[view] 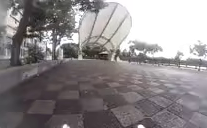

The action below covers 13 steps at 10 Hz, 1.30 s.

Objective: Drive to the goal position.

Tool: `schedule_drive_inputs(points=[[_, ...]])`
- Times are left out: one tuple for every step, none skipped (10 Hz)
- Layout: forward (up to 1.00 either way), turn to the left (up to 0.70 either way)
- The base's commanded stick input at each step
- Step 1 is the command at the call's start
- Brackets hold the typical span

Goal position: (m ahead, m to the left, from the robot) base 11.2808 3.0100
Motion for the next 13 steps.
schedule_drive_inputs(points=[[0.85, 0.01], [0.85, 0.01], [0.85, 0.01], [0.85, 0.01], [0.85, 0.01], [0.85, 0.01], [0.85, 0.01], [0.85, 0.01], [0.85, 0.01], [0.85, -0.05], [0.85, -0.24], [0.85, -0.33], [0.85, -0.32]])
